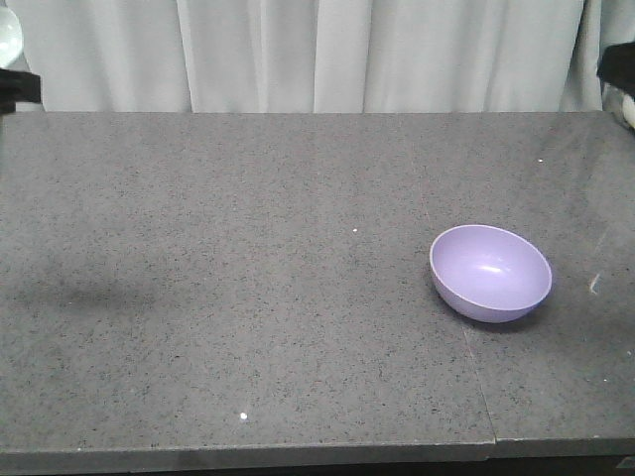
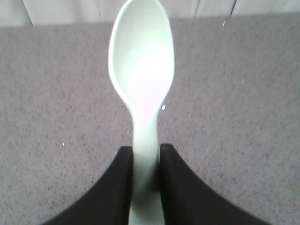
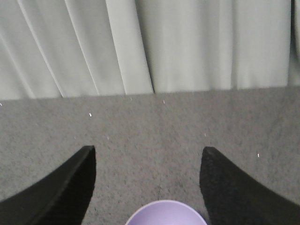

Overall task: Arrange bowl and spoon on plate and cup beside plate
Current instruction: 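Lift the spoon with the left gripper and move the right gripper to the bowl, then close the right gripper on the lavender bowl's rim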

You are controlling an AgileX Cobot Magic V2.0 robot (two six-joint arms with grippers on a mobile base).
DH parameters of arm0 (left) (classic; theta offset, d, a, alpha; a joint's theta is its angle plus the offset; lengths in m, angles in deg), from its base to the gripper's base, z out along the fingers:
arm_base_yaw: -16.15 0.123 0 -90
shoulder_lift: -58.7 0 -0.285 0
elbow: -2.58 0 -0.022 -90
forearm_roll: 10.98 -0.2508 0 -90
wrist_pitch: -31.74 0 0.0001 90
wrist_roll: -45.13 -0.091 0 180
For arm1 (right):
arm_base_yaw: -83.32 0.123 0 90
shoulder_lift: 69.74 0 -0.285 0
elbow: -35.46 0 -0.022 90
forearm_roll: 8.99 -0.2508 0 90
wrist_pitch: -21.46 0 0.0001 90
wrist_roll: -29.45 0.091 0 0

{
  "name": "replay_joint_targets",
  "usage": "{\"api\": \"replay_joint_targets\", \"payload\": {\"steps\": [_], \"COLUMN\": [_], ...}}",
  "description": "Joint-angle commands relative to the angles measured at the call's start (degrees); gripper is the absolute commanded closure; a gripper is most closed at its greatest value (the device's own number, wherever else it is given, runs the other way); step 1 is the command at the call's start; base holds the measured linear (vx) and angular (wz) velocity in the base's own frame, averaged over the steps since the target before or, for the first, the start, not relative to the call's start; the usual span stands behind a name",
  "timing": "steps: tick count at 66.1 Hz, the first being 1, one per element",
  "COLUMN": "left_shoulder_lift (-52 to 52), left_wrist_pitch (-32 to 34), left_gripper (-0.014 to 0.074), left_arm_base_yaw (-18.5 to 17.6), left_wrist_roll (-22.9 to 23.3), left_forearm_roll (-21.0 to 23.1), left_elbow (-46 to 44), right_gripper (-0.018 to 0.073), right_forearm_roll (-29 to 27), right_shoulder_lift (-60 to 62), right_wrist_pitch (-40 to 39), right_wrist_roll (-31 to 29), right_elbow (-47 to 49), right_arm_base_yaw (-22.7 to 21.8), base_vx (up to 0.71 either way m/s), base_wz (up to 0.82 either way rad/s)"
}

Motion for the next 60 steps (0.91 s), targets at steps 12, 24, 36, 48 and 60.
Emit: {"api": "replay_joint_targets", "payload": {"steps": [12, 24, 36, 48, 60], "left_shoulder_lift": [-10.2, -11.2, -11.0, -11.0, -11.0], "left_wrist_pitch": [7.3, 7.4, 7.3, 7.3, 7.3], "left_gripper": [0.0603, 0.0603, 0.0603, 0.0603, 0.0603], "left_arm_base_yaw": [0.0, 0.0, 0.0, 0.0, 0.0], "left_wrist_roll": [0.5, 0.5, 0.5, 0.5, 0.5], "left_forearm_roll": [0.5, 0.5, 0.5, 0.5, 0.5], "left_elbow": [-1.6, -1.6, -1.6, -1.6, -1.6], "right_gripper": [0.0086, 0.0086, 0.0086, 0.0086, 0.0086], "right_forearm_roll": [-0.8, -3.1, -3.8, -6.4, -6.8], "right_shoulder_lift": [-14.4, -24.2, -31.5, -33.9, -34.4], "right_wrist_pitch": [5.4, 8.9, 9.8, 10.9, 11.9], "right_wrist_roll": [2.0, -1.4, -3.2, -6.8, -9.2], "right_elbow": [3.8, 3.8, 3.8, 3.8, 3.8], "right_arm_base_yaw": [-6.7, -7.0, -7.0, -7.0, -5.9], "base_vx": [0.00, 0.00, 0.00, 0.00, 0.00], "base_wz": [0.00, 0.00, 0.00, 0.00, 0.00]}}
